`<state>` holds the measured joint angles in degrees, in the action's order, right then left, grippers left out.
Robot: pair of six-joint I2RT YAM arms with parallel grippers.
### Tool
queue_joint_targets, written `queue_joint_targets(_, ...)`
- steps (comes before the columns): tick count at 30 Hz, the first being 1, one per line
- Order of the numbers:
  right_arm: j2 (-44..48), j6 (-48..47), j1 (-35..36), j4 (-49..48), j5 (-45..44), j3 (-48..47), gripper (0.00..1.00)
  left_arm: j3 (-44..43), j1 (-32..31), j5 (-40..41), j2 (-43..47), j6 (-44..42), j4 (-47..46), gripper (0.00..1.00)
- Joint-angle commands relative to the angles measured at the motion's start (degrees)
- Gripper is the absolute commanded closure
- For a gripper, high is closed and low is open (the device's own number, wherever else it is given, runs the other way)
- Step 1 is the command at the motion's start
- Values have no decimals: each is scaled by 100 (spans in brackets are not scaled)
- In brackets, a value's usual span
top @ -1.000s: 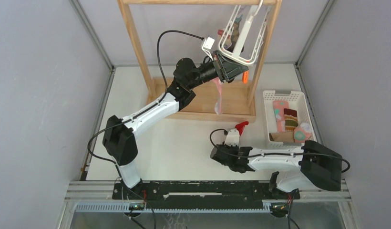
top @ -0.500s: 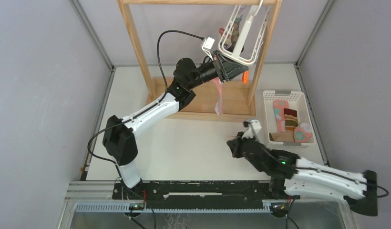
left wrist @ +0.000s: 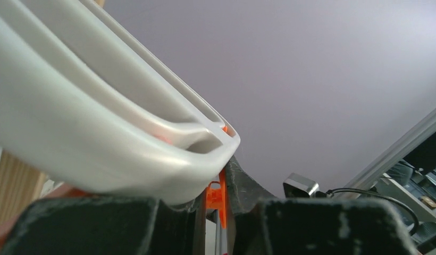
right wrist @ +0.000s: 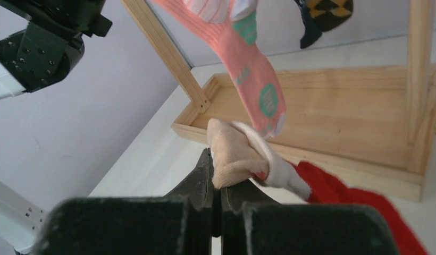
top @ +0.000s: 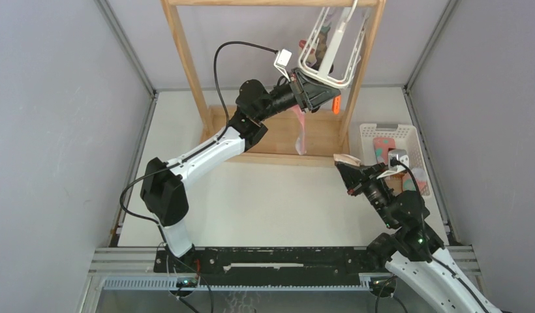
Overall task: Clip the socks to the hanger
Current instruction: Pick up the sock at the center of the board.
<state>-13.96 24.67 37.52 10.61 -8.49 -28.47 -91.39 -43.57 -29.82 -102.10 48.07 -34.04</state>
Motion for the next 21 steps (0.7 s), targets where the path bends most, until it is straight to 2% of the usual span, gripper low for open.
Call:
queue_joint_targets(1,-454,-390,-297,-2005,688,43,100,-85,-57,-614,22,676,-378,100)
queue_joint_targets(5,-1051,-619,-523,-3048,915,-80,100,-177,-64,-615,-69,1137,-629,100)
queue_joint_targets(10,-1440,-785,-791,-3780,1075,-313,100,-223,-64,-413,-124,1372,-656,100)
queue_joint_targets(21,-1762,-1039,-1095,-4299,960,-567,100,-173,-47,-190,-224,1827,-804,100)
